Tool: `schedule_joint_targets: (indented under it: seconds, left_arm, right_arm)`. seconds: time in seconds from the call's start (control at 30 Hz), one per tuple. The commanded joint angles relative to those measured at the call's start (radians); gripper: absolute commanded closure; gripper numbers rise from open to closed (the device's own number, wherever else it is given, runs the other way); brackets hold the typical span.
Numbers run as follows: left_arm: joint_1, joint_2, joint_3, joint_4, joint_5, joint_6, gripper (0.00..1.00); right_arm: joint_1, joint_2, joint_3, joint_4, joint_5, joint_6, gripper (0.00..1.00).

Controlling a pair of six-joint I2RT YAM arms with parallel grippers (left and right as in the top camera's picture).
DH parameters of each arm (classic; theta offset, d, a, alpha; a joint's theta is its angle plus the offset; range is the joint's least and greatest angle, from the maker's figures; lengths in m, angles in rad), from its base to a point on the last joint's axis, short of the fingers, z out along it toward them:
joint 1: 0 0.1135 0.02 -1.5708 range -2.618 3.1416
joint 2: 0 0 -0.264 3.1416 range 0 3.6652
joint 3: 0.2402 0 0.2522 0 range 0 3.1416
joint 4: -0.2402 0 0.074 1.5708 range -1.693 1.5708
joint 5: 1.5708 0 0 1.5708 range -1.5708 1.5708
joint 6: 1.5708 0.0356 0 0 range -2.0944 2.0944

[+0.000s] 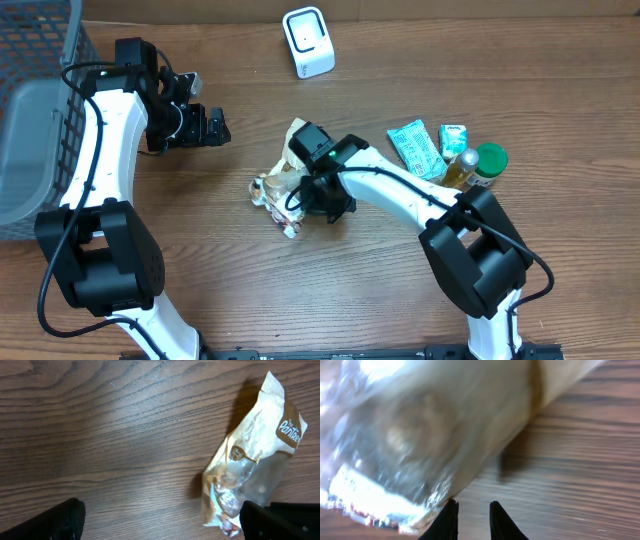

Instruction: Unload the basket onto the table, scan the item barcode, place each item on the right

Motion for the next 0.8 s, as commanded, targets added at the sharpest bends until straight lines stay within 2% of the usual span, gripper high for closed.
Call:
schedule_joint_targets:
  seconds: [0.0, 0.2, 0.3, 0.43, 0.77]
  left_arm:
    - [0.000, -0.010, 0.008, 0.001, 0.002, -0.021, 0.00]
    - [0.000, -0.010, 0.008, 0.001, 0.002, -0.021, 0.00]
    - [0.000, -0.010, 0.008, 0.000, 0.002, -0.021, 0.00]
    - [0.000, -0.010, 0.008, 0.001, 0.002, -0.021, 0.00]
    - [0.000, -0.010, 0.008, 0.001, 0.002, -0.021, 0.00]
  right_arm:
    - [0.057, -0.030, -0.003, 0.041, -0.040, 0.008, 0.82]
    - [0.126, -0.030, -0.003, 0.127, -0.039, -0.001, 0.74]
    - [0.124, -0.035, 0.027, 0.133, -0.059, -0.058, 0.78]
    - [0.085, -0.070, 0.084, 0.135, -0.087, -0.137, 0.78]
    - [-0.028, -0.059, 0.090, 0.232, 0.101, -0.138, 0.79]
